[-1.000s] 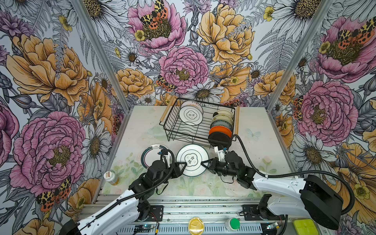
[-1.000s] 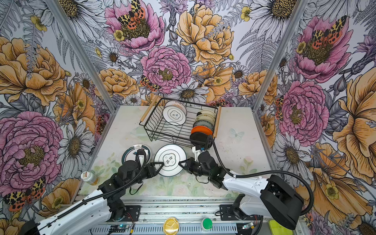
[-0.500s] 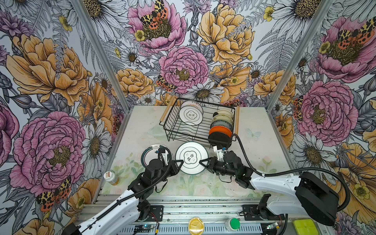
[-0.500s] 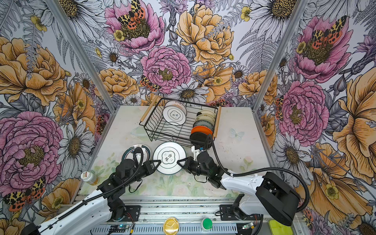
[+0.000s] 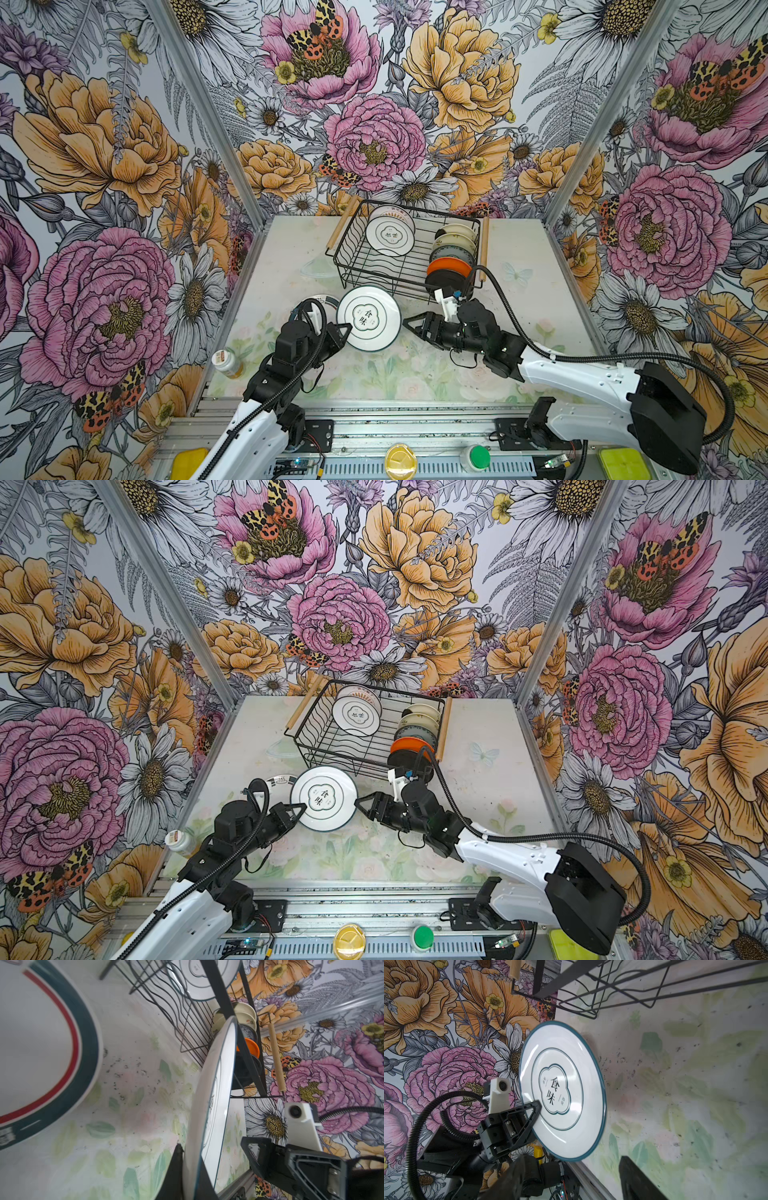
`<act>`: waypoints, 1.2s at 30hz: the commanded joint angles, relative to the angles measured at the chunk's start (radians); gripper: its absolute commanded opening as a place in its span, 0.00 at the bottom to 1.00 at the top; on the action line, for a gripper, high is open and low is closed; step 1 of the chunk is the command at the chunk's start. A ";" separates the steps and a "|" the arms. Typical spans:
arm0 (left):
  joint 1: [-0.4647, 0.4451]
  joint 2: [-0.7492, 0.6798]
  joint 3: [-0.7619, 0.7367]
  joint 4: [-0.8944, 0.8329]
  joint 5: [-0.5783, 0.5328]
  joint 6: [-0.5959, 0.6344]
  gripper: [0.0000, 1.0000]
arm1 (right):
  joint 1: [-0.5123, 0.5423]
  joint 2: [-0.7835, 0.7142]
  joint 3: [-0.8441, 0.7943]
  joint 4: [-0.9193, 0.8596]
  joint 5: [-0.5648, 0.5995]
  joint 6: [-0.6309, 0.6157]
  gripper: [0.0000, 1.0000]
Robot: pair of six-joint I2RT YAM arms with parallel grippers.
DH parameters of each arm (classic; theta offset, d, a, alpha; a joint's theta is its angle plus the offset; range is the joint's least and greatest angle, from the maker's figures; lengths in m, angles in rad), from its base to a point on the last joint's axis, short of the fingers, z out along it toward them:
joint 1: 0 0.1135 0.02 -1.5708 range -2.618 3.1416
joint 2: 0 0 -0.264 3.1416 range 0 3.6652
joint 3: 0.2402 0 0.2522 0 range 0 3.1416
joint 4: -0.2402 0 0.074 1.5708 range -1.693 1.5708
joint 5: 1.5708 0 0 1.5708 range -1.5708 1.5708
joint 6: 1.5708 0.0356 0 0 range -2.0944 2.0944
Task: Unload the plates from the dish rack
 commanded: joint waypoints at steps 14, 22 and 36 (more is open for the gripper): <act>0.481 0.056 0.110 -0.200 0.109 0.084 0.00 | -0.139 0.008 0.370 -0.497 -0.110 -0.490 0.99; 0.547 0.167 0.177 -0.212 0.027 0.163 0.01 | -0.169 0.081 0.445 -0.497 -0.102 -0.525 0.99; 0.600 0.249 0.148 -0.151 0.032 0.194 0.07 | -0.176 0.080 0.443 -0.496 -0.108 -0.524 0.99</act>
